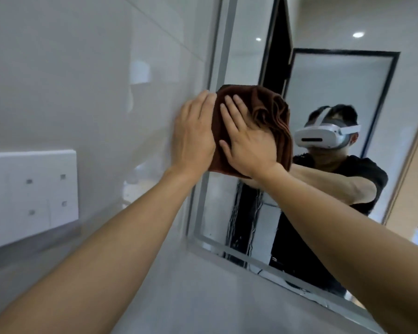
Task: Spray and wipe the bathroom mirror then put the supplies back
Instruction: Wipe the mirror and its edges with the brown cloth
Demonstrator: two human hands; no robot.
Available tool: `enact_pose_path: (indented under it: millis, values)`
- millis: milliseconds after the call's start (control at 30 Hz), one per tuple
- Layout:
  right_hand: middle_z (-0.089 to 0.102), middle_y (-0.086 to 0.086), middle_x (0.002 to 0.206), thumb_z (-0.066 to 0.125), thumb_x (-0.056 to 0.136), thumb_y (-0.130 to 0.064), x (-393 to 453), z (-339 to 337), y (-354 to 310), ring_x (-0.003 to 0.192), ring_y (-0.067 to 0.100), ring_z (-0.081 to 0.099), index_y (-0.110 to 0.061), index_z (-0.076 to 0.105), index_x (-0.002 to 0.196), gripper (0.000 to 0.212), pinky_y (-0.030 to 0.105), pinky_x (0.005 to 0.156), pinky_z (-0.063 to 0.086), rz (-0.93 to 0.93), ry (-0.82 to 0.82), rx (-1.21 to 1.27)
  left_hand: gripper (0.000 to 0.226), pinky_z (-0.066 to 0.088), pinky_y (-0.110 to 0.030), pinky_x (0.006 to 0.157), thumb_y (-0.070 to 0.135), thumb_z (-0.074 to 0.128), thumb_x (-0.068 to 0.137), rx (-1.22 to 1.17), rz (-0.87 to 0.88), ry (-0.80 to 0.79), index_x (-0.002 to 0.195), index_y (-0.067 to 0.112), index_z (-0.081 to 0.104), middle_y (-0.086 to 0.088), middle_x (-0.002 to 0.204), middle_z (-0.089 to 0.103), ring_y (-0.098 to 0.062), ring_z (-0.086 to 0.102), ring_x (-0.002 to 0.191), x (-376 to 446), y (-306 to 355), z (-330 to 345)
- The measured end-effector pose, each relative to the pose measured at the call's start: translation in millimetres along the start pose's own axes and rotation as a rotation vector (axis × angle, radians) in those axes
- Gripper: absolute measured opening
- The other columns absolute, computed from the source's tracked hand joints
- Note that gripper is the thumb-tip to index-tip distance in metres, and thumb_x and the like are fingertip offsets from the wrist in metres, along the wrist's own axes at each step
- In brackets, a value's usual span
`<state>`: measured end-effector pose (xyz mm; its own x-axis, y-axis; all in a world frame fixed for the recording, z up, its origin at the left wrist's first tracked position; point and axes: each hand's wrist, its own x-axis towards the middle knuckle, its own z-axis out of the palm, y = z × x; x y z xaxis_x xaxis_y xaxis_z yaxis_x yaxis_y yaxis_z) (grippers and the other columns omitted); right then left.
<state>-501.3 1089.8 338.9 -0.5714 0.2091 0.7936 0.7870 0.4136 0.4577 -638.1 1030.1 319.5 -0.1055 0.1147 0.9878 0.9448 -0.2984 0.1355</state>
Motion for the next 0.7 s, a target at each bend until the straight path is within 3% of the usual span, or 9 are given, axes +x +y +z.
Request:
enact_pose_path:
  millis: [100, 200, 267, 333, 500, 600, 700]
  values:
    - [0.023, 0.009, 0.165, 0.038, 0.099, -0.020, -0.9, -9.6, -4.8, 0.153, 0.017, 0.019, -0.009, 0.022, 0.158, 0.062, 0.028, 0.118, 0.027, 0.096, 0.054, 0.389, 0.048, 0.044, -0.038, 0.106, 0.015, 0.028, 0.099, -0.227, -0.081, -0.035, 0.136, 0.003, 0.056, -0.011, 0.136, 0.059, -0.025, 0.055, 0.123, -22.0, 12.0, 14.3]
    - [0.034, 0.010, 0.160, 0.036, 0.099, -0.007, 2.8, -32.0, 9.8, 0.147, 0.016, 0.034, -0.010, 0.021, 0.158, 0.061, 0.027, 0.119, 0.030, 0.214, 0.017, 0.867, 0.041, 0.045, -0.039, 0.107, 0.012, 0.035, 0.103, -0.386, -0.173, -0.079, 0.138, 0.006, 0.055, -0.007, 0.137, 0.059, -0.022, 0.053, 0.125, -28.2, 32.0, 38.2]
    - [0.037, 0.008, 0.158, 0.037, 0.101, 0.003, 6.1, -50.8, 27.5, 0.144, 0.013, 0.038, -0.013, 0.019, 0.158, 0.062, 0.026, 0.121, 0.028, 0.389, -0.033, 1.252, 0.040, 0.043, -0.039, 0.108, 0.013, 0.041, 0.102, -0.308, -0.254, -0.043, 0.141, 0.010, 0.053, -0.005, 0.139, 0.057, -0.023, 0.050, 0.127, -21.5, 52.4, 50.2]
    - [0.042, 0.009, 0.154, 0.043, 0.102, 0.003, 8.5, -73.4, 47.9, 0.139, 0.015, 0.047, -0.014, 0.025, 0.156, 0.059, 0.034, 0.119, 0.035, 0.564, -0.007, 1.518, 0.043, 0.039, -0.042, 0.113, 0.023, 0.044, 0.103, -0.188, -0.349, -0.014, 0.145, 0.014, 0.049, -0.006, 0.144, 0.052, -0.026, 0.041, 0.137, -12.2, 75.8, 58.4]
    - [0.056, 0.002, 0.140, 0.047, 0.102, -0.008, 5.4, -130.6, 78.2, 0.127, 0.013, 0.057, -0.019, 0.044, 0.147, 0.047, 0.038, 0.111, 0.045, 0.516, 0.041, 1.317, 0.064, 0.022, -0.060, 0.118, 0.052, 0.036, 0.099, -0.140, -0.572, 0.014, 0.150, 0.013, 0.036, -0.013, 0.156, 0.034, -0.033, 0.023, 0.149, 11.8, 113.5, 86.1]
    - [0.062, -0.007, 0.130, 0.047, 0.099, -0.016, -3.6, -150.2, 91.4, 0.121, 0.005, 0.059, -0.030, 0.053, 0.138, 0.042, 0.040, 0.107, 0.048, 0.441, 0.112, 0.996, 0.070, 0.017, -0.062, 0.119, 0.057, 0.031, 0.098, -0.104, -0.567, 0.082, 0.153, 0.014, 0.034, -0.011, 0.160, 0.032, -0.032, 0.020, 0.151, 15.7, 114.5, 98.9]
    - [0.059, -0.008, 0.136, 0.043, 0.100, -0.014, -17.0, -157.8, 91.2, 0.125, 0.001, 0.053, -0.027, 0.051, 0.142, 0.044, 0.027, 0.108, 0.045, 0.324, 0.129, 0.683, 0.071, 0.015, -0.059, 0.120, 0.059, 0.027, 0.100, -0.043, -0.477, 0.084, 0.157, 0.017, 0.030, -0.005, 0.165, 0.026, -0.028, 0.017, 0.153, 5.1, 105.0, 103.4]
